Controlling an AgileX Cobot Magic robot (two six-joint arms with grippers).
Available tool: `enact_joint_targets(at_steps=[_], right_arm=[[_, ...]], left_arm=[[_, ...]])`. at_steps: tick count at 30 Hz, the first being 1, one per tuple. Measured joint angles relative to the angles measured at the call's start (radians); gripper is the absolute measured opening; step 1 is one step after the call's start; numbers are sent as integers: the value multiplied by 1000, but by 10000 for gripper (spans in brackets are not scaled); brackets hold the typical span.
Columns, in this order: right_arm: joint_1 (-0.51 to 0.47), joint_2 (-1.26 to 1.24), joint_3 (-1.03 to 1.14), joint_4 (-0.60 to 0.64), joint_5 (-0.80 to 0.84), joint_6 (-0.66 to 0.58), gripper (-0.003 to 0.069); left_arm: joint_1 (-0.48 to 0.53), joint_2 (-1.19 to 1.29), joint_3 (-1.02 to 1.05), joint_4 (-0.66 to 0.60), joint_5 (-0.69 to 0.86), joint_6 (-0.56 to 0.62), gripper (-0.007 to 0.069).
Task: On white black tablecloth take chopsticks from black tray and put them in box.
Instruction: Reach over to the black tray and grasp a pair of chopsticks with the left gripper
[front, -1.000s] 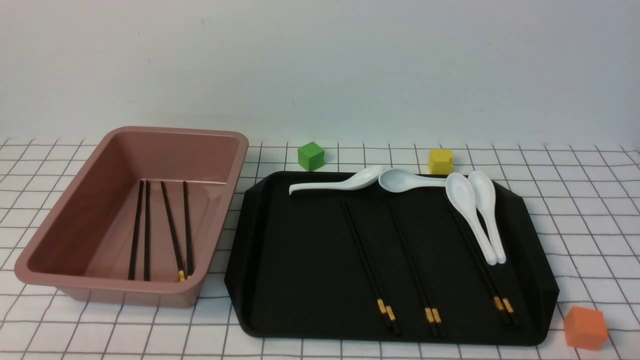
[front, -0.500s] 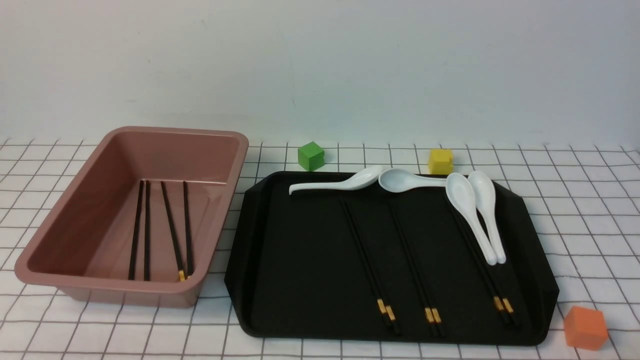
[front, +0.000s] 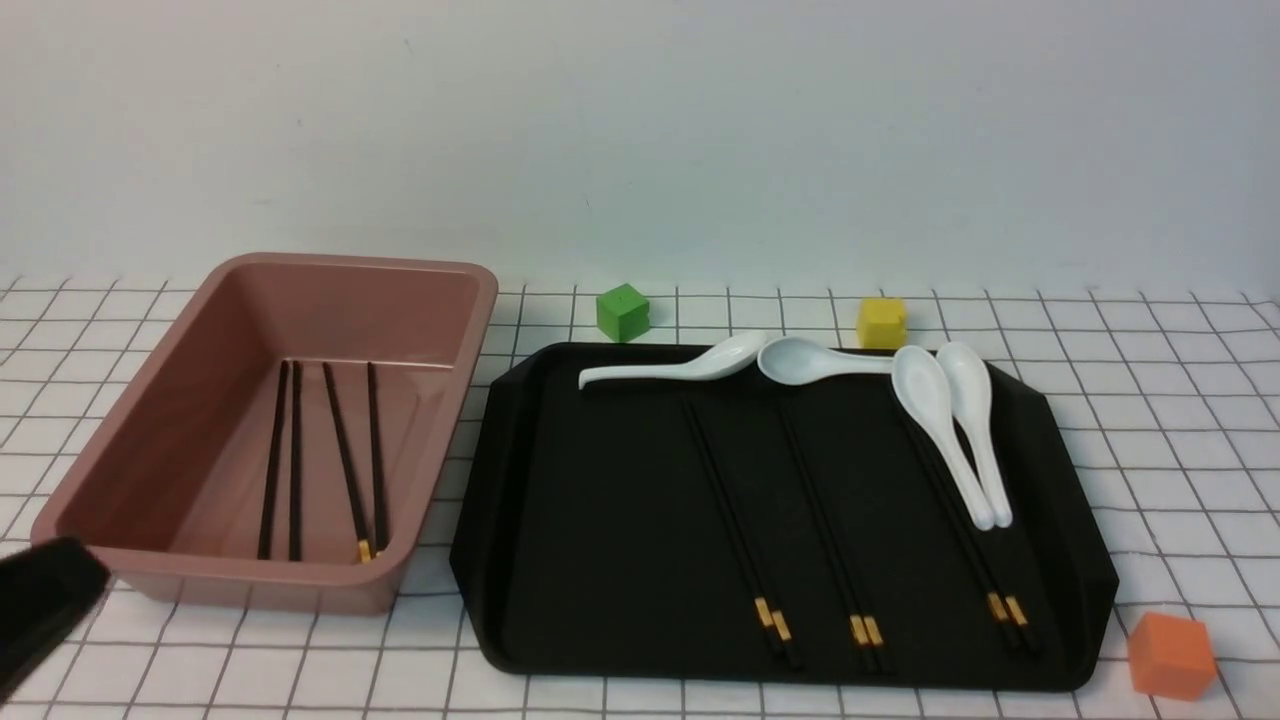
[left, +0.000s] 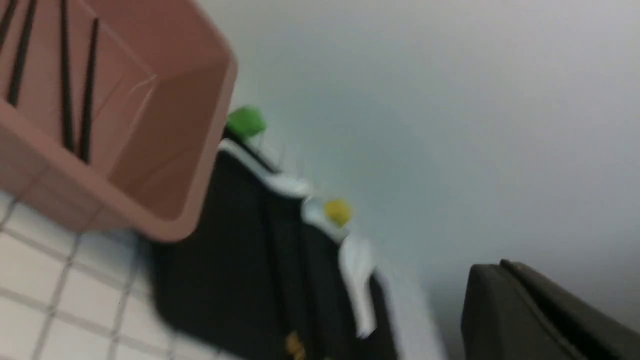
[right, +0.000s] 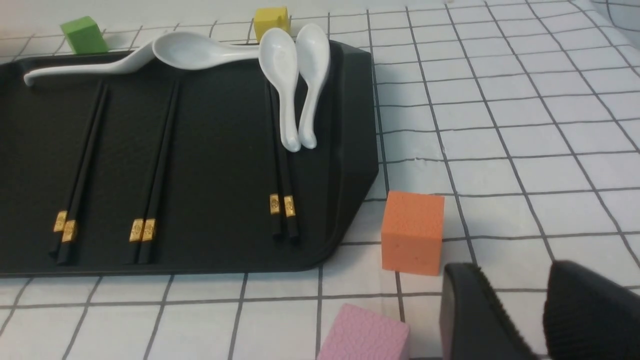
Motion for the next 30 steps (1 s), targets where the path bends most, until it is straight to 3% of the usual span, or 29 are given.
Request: enact_joint_targets(at_steps=[1,3,5,8,13,16,17,19,24,30], right_arm=[[0,0,0,0,0,0,240],[0,0,0,0,0,0,240],[0,0,0,0,0,0,240],[0,0,0,0,0,0,240],[0,0,0,0,0,0,240],[0,0,0,0,0,0,240],[0,0,0,0,0,0,240],[0,0,0,0,0,0,240],[0,0,0,0,0,0,240],[0,0,0,0,0,0,240]], left_arm=[[0,17,-12,9,0,0,-13],[0,272,-148,129,309,24,-13],[0,437,-233,205,463,26,-13],[-5,657,-319,234,606,34,-13],[-158,859,-406,210,528,-12,-13],[-336,998,-500,233,432,-144,-8],[-336,998,-508,236,421,-163,-6],[-431,1114,-598,298,380,-262,29],[-539,1368,-840,470,379,-468,197],[-587,1565,-1093,539,424,-537,375]])
